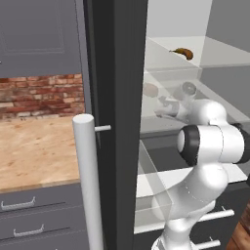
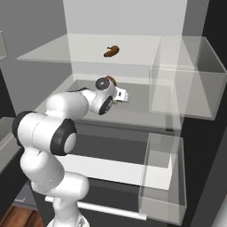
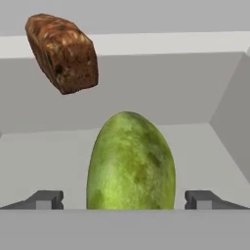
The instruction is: Pick up the mango and banana from the fridge and place one fruit on each plate on the dining counter.
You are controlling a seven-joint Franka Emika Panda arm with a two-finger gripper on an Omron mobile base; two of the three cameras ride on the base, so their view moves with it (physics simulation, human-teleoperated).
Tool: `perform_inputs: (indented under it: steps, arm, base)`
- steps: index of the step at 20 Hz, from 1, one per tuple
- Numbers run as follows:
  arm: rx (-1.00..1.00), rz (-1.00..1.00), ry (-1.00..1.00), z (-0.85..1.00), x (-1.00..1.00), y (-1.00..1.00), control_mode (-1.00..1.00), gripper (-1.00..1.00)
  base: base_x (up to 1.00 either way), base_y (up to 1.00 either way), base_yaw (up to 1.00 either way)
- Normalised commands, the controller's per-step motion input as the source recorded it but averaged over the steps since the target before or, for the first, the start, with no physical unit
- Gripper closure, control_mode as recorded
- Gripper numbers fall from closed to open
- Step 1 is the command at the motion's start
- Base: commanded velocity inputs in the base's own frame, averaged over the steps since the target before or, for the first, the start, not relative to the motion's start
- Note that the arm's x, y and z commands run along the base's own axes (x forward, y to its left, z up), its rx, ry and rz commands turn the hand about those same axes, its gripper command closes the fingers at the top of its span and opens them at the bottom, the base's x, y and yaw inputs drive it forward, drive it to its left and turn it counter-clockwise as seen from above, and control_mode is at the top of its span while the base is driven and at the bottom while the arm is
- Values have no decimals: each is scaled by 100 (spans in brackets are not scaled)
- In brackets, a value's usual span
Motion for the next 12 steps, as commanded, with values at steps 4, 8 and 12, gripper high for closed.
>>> perform_inputs:
  steps: [4,8,12]
  arm:
    - [0,0,15,-49,4,0,-100,100]
    - [0,0,2,-38,0,0,-100,100]
    - [0,5,-3,-28,-20,3,-100,100]
  base:
    - [0,0,0]
    - [0,0,0]
    - [0,0,0]
